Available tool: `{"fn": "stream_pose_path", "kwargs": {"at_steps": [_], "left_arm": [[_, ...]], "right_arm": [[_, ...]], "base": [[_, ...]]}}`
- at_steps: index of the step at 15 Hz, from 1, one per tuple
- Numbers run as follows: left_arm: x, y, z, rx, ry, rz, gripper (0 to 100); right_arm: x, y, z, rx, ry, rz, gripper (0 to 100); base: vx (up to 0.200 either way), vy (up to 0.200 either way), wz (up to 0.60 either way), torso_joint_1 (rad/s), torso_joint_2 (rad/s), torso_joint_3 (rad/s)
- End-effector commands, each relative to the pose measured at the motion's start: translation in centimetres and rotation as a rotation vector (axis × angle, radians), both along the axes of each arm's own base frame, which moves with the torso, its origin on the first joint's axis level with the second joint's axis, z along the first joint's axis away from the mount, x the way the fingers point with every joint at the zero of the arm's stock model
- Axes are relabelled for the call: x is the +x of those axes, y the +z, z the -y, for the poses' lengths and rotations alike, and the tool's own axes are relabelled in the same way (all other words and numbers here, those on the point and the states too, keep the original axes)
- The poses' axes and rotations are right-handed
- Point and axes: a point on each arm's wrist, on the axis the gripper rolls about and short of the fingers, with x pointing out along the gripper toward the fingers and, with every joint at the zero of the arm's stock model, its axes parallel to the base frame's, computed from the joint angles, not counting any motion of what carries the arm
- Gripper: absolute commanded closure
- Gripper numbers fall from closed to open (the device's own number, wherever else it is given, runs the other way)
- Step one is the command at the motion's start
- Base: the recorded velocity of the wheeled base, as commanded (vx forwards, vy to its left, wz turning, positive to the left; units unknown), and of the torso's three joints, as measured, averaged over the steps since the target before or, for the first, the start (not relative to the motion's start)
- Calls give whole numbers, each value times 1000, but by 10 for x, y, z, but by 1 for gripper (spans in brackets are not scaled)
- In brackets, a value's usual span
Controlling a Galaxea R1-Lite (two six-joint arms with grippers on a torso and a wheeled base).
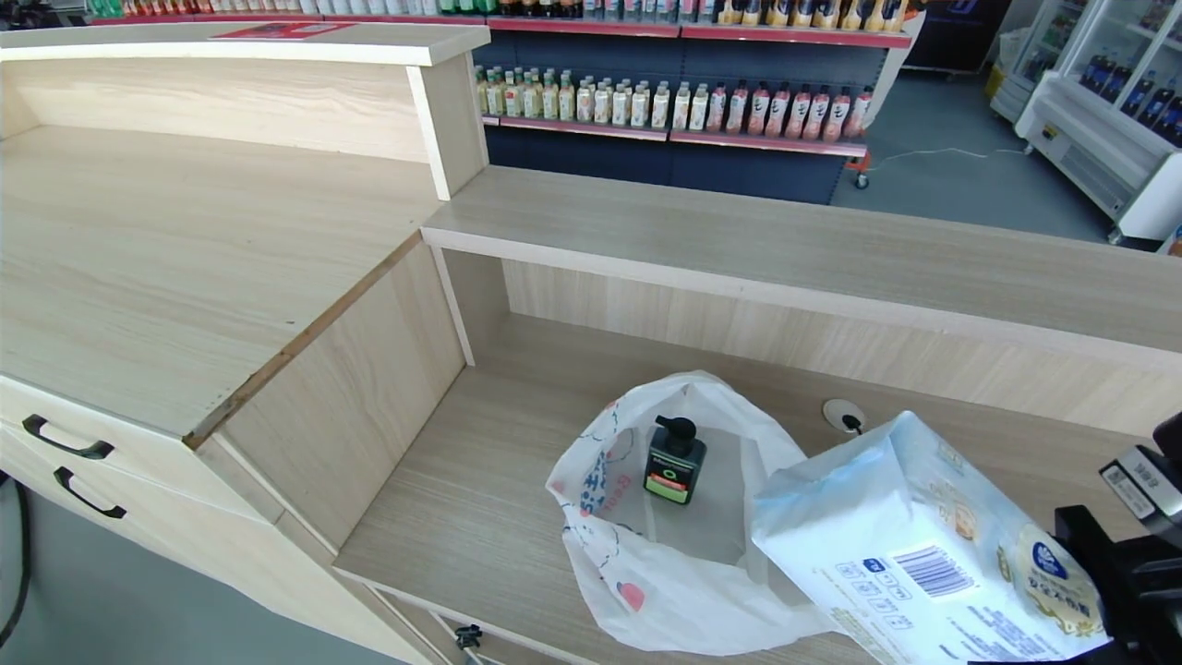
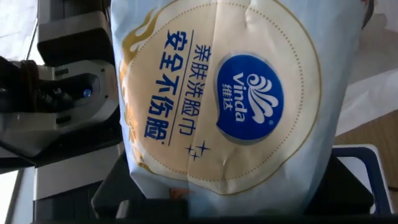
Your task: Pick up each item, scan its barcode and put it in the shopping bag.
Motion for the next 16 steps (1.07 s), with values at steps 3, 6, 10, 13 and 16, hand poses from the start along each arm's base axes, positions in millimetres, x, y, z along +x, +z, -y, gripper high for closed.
{"fn": "stream_pose_path", "kwargs": {"at_steps": [3,6,10,13,16], "left_arm": [[0,0,0,-1,2,1,0],[0,0,0,-1,2,1,0],[0,0,0,-1,2,-1,0],[0,0,0,-1,0,1,0],[0,0,0,-1,0,1,0]], "right_arm": [[-4,17,4,-14,-33,86,100],[1,25,6,-38,-50,121,100],[4,31,6,-36,-58,138,100],[4,32,4,-28,-58,129,100],[13,33,3,-5,-72,85,100]], "base": [[0,0,0,0,0,0],[0,0,0,0,0,0],[0,0,300,1,2,1],[0,0,400,-2,0,0],[0,0,0,0,0,0]]}}
